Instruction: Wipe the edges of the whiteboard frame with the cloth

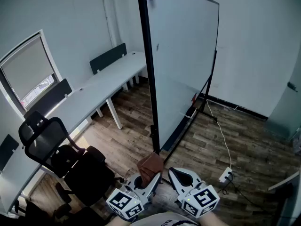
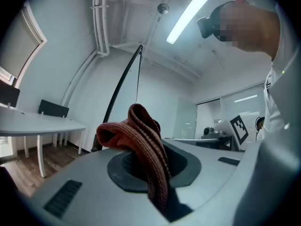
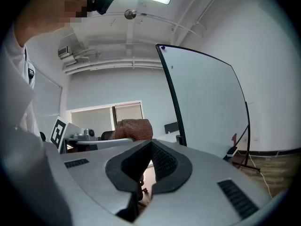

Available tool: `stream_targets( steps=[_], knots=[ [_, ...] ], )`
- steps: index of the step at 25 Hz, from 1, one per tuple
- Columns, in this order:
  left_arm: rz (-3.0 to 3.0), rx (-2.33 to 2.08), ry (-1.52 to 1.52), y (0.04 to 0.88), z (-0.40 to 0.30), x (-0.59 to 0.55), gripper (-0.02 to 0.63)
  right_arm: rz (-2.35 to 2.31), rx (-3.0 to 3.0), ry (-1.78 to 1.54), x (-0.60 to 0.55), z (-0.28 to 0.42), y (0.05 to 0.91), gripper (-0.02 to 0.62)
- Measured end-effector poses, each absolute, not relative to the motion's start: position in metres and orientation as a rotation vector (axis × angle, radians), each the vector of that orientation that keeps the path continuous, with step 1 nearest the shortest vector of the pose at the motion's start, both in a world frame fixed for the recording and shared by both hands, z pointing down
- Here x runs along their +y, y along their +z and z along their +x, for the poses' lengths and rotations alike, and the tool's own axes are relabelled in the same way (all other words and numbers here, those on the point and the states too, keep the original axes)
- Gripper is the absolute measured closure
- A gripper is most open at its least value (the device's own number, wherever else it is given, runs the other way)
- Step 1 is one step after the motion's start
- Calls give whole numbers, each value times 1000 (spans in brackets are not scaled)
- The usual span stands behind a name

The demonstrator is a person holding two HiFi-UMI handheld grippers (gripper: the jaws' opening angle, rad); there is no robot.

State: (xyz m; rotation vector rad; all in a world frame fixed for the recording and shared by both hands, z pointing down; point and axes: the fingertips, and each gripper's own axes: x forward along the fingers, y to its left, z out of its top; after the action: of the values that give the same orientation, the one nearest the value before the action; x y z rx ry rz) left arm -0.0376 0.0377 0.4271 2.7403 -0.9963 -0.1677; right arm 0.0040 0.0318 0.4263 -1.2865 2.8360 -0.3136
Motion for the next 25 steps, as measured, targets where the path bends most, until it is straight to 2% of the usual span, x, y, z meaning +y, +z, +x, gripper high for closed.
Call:
stream_targets(
  steps=[25],
  knots=[
    [2772,-1076,-107,429,-42,20,545,-1205,2797,-334,29,3,414,592]
  ],
)
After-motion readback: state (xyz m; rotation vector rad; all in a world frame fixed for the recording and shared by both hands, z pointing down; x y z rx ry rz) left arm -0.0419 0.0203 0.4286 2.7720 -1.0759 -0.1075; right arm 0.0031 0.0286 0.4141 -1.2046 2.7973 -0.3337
